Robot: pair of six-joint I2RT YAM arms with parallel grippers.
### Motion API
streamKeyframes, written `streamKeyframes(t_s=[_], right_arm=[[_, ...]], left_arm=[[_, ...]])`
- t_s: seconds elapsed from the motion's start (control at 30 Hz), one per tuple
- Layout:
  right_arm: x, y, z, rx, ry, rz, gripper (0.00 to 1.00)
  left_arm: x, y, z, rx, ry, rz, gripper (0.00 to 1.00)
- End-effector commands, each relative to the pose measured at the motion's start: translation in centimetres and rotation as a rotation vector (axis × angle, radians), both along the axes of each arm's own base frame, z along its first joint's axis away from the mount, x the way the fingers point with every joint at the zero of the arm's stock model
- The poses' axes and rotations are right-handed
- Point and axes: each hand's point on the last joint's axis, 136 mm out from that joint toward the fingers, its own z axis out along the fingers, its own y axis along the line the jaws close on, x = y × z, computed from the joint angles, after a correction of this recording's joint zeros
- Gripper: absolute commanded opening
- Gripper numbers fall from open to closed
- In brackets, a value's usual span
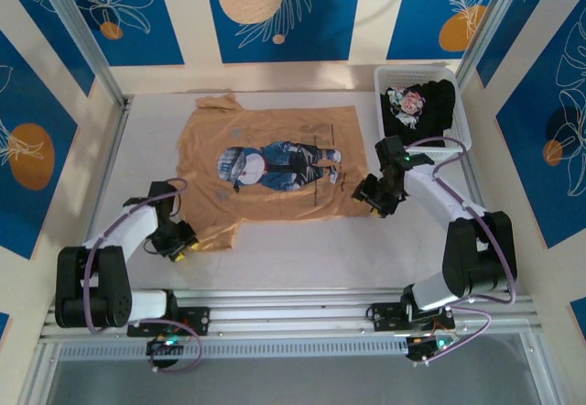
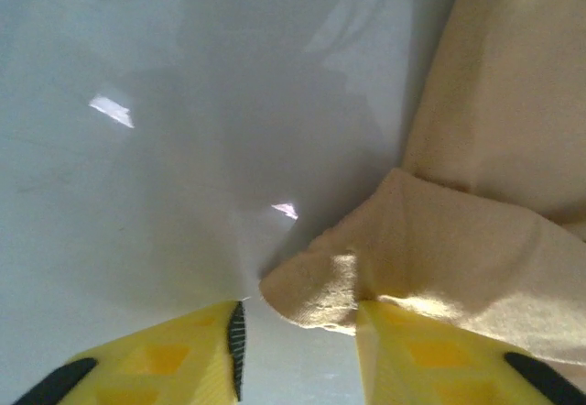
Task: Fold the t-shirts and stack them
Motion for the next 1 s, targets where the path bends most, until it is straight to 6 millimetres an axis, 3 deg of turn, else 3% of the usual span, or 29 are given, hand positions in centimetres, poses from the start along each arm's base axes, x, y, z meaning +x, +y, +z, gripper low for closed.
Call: streamKeyframes(t_s=[0.0,0.13,0.27,0.5,0.7,0.97], right_arm=[[-0.6,-0.3,0.0,0.005,0.010,-0.017,0.53],[-0.3,-1.0,-0.6,0.003,0.006,-0.044,0.53],[0.3,-1.5,-1.3,-0.002,0.005,-0.064,0.50],[-0.4,-2.8,-3.6,0.006,0.066,-0.203,0.50],[-1.3,-2.6,-5.2,0.019,0.151,-0.263,0.50],[-3.1,-1.4,-6.3,0.033,0.217,-0.292,0.49]], left_arm=[[0.9,-1.4,-0.6,-0.056,-0.020,-0.006,0.30],[0.7,-1.3,-0.2,-0.025,-0.028,-0.006,0.14],[0.4,-1.4,1.6,-0.005,-0.054,0.003,0.00],[-1.9,-3.0,5.2,-0.013,-0.035,0.079,0.00],[-3.9,-4.0,5.1,-0.038,0.009,0.110,0.00],[-5.2,-5.3,4.5,-0.071,0.033,0.108,0.00]])
